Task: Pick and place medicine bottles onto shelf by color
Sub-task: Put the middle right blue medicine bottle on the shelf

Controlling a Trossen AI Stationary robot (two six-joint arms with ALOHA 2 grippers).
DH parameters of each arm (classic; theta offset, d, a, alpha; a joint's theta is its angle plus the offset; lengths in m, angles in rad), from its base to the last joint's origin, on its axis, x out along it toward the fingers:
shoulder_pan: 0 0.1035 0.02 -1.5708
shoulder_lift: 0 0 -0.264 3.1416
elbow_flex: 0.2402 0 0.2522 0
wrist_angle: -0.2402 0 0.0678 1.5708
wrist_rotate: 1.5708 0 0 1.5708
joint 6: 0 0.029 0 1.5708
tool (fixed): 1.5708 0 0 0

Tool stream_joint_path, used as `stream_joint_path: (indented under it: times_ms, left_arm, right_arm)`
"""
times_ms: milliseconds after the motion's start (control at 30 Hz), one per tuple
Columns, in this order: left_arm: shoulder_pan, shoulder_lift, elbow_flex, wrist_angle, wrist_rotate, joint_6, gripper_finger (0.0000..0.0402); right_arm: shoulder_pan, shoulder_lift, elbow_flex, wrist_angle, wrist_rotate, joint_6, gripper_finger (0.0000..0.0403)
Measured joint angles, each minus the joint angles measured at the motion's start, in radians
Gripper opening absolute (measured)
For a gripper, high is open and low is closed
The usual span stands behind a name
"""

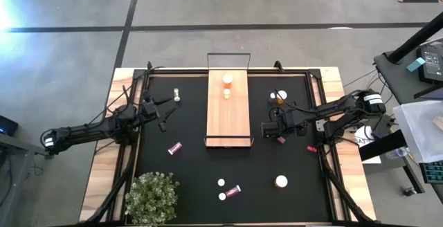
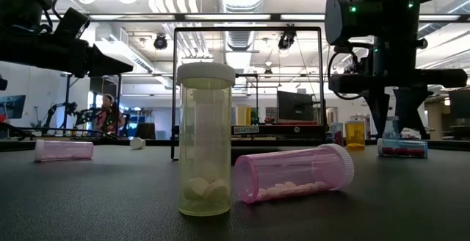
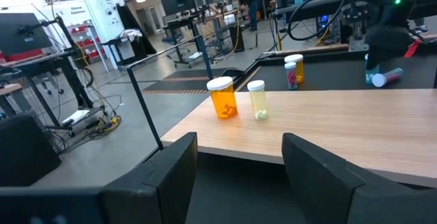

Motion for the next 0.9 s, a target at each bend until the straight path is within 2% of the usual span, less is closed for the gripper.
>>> stream_joint_path:
  times_ms: [233, 567, 900]
  left_arm:
    - [0.0, 0.0, 0.0, 0.0, 0.0, 0.0, 0.0199]
    - [0.0, 0.0, 0.0, 0.0, 0.0, 0.0, 0.0199]
    - [0.0, 0.0, 0.0, 0.0, 0.0, 0.0, 0.0199]
  right_arm:
    - [0.0, 0.0, 0.001, 0.004, 0.015, 0.017, 0.0111]
    - [-0.022, -0.002, 0.072, -0.004, 0.07, 0.045, 0.0115]
    - [-0.119, 0.008, 0.152, -0.002, 0.071, 0.022, 0.0112]
